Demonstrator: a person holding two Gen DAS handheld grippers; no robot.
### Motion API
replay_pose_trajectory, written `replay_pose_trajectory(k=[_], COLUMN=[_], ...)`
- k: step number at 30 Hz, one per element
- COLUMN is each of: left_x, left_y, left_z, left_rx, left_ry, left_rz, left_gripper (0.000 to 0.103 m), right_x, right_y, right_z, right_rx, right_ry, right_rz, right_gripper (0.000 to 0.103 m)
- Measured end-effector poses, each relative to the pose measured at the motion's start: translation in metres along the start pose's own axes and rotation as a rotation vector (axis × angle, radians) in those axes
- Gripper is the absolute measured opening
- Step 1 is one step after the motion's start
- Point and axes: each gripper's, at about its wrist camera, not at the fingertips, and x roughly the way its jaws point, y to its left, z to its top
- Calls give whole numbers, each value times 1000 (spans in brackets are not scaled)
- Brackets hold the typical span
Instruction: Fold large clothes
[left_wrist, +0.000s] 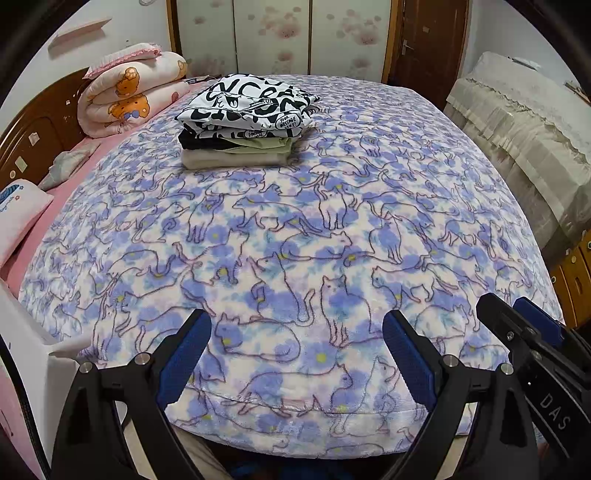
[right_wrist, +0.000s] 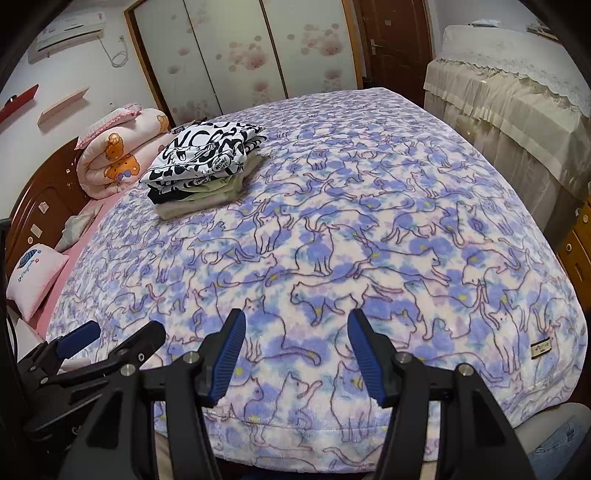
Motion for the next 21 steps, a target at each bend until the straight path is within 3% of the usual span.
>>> replay_pose_trajectory(k=[21], left_x=[1], left_y=[-1], left_z=[1], left_rx=[2], left_ry=[5], left_rz=[1], left_gripper=[93], right_x=[2], right_y=[-2], right_z=[-1], right_rx=[2], right_ry=[2], right_rz=[3], right_gripper=[58])
